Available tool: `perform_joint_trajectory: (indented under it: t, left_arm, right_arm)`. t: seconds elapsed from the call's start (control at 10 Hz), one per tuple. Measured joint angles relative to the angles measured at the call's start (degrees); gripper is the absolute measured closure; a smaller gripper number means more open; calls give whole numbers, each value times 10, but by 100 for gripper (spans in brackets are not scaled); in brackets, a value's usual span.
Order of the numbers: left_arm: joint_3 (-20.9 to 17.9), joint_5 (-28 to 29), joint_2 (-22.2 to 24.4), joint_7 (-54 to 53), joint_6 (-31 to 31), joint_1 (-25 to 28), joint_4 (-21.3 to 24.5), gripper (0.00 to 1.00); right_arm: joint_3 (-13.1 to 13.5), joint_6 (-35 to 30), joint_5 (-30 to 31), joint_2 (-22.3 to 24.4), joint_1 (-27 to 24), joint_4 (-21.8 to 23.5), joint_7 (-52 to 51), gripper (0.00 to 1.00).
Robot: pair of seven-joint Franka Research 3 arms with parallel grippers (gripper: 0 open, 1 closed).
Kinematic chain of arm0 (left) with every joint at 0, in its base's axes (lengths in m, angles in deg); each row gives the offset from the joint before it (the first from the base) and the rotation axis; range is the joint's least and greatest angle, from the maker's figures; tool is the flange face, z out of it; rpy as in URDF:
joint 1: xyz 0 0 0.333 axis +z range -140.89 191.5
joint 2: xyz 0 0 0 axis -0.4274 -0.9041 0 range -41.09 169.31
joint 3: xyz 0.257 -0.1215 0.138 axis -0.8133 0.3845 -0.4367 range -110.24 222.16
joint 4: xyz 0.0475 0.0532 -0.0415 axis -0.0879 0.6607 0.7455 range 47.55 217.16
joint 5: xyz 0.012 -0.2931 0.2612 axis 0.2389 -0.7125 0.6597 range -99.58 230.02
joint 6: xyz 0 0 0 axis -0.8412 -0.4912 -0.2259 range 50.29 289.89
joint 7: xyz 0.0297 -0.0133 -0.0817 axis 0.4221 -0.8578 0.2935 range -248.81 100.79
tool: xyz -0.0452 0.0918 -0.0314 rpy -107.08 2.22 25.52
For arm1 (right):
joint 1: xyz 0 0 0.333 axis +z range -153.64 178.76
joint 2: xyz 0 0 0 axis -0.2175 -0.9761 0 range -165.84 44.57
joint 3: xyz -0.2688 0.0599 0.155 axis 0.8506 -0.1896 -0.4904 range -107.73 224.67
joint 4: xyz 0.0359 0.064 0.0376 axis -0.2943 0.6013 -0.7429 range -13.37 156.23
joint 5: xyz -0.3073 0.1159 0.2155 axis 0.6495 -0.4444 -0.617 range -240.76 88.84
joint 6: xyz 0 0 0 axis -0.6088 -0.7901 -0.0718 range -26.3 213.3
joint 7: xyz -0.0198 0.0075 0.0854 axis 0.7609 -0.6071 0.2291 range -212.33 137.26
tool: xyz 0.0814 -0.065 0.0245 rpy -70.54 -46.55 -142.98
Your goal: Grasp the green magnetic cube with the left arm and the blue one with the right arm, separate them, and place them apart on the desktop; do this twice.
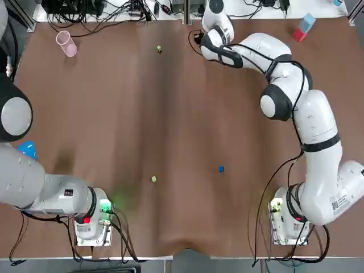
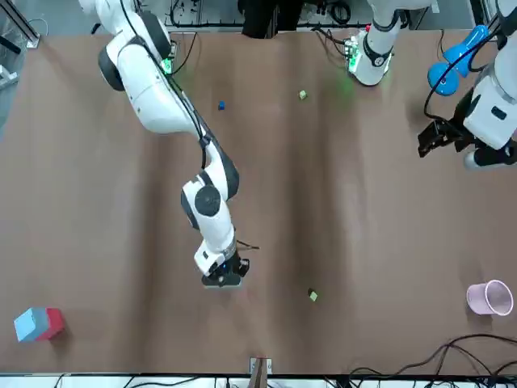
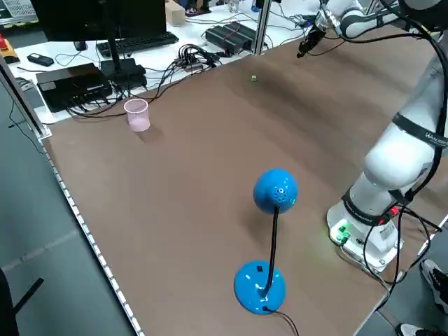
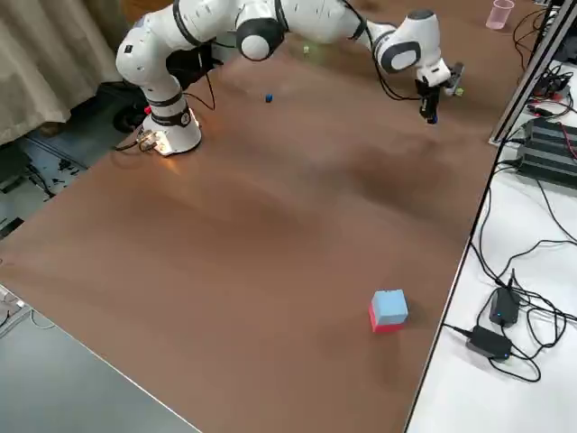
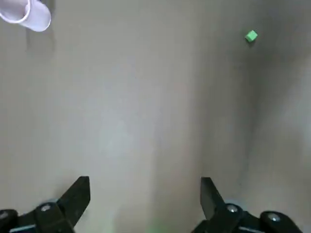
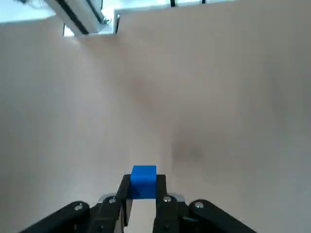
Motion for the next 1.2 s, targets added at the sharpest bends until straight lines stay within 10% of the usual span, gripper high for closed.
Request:
perform_joint_trajectory:
  t: [0.8,1.2]
  left_arm:
    - [-1,0,-21,-51,1,13,0,0]
    - [1,0,-28,-51,1,12,1,0]
  right_arm:
    - [-6,-58,-14,-18,-56,-27,-145,67]
    - [-1,-110,-14,40,-58,-2,-146,8]
